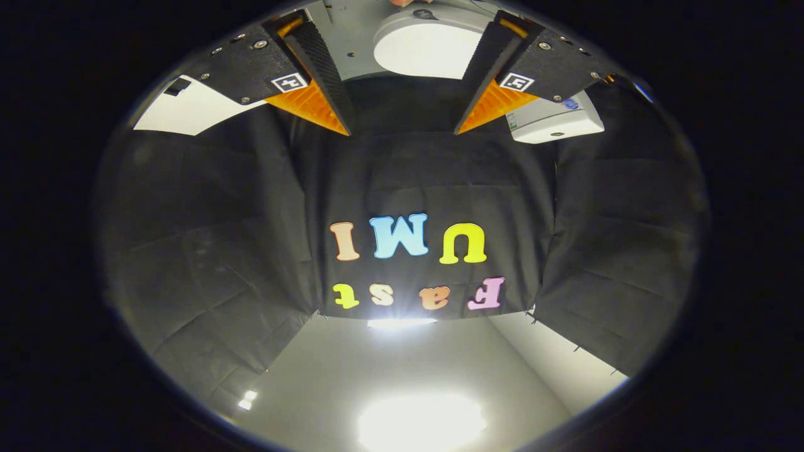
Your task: Open the toilet lid.
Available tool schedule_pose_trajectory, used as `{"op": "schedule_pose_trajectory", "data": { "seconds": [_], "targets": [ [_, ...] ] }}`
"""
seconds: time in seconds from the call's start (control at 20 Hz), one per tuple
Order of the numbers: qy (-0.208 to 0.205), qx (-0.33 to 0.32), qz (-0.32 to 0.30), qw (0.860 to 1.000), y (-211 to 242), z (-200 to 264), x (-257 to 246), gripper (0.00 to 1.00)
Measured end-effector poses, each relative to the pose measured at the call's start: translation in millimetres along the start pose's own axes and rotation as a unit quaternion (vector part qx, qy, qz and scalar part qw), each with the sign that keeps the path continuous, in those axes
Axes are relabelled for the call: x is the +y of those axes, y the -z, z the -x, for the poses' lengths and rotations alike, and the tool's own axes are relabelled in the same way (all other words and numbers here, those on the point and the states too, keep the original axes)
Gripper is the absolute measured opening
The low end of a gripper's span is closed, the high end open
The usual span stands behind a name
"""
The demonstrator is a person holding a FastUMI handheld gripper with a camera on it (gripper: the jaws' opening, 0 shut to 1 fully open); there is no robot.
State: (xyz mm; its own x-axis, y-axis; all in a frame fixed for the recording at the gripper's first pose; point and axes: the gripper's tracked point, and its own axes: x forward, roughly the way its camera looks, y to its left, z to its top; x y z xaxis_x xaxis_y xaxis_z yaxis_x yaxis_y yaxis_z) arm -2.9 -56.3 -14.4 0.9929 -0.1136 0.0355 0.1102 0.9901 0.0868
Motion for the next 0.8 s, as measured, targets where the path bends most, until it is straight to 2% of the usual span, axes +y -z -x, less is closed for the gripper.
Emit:
{"op": "schedule_pose_trajectory", "data": {
  "seconds": [0.35,0.8],
  "targets": [
    [-0.005,0.025,-0.049,0.998,24,-4,0,0.95],
    [-0.012,0.026,-0.076,0.997,31,-7,5,0.95]
  ]
}}
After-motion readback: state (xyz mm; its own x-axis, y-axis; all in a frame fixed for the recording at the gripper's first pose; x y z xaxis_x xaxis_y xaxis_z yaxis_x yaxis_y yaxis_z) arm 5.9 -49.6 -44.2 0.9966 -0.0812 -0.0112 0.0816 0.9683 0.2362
